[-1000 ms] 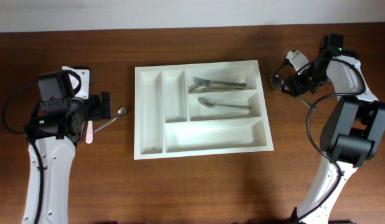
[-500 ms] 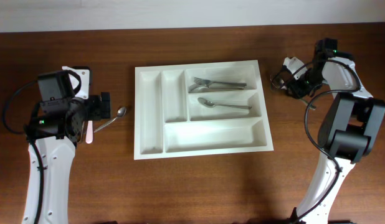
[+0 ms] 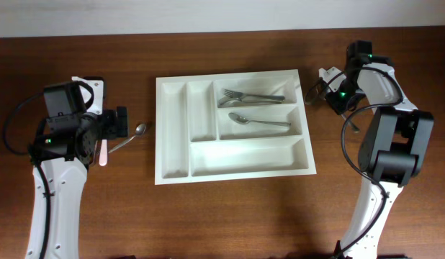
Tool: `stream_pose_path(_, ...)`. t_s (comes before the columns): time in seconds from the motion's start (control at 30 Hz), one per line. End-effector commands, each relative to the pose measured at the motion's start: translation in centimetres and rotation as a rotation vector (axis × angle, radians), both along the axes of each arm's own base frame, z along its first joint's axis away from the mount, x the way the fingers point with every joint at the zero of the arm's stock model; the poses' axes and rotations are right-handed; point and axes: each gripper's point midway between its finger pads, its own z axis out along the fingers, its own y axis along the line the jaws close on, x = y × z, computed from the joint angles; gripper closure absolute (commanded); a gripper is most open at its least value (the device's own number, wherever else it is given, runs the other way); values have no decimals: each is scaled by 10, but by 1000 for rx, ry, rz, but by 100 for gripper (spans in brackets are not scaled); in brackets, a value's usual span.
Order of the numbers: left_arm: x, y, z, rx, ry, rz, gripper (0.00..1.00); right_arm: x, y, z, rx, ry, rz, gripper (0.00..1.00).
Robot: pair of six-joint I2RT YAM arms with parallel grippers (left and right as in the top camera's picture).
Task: Pack container
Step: 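Grasp the last metal spoon on the right with the right gripper, then place the spoon in the middle-right compartment and withdraw the right arm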
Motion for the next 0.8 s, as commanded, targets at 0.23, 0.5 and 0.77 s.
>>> stream_pose_path(0.23, 3, 1, 6, 11, -13, -8, 1, 15, -10, 46, 84, -109, -317, 96)
stream_pose_path(0.5, 3, 1, 6, 10, -13, -8, 1, 37, 57, 184, 173, -338, -169, 96)
stream_pose_path(0.77, 3, 1, 6, 10, -13, -8, 1, 0, 205, 190, 238, -261, 471, 96)
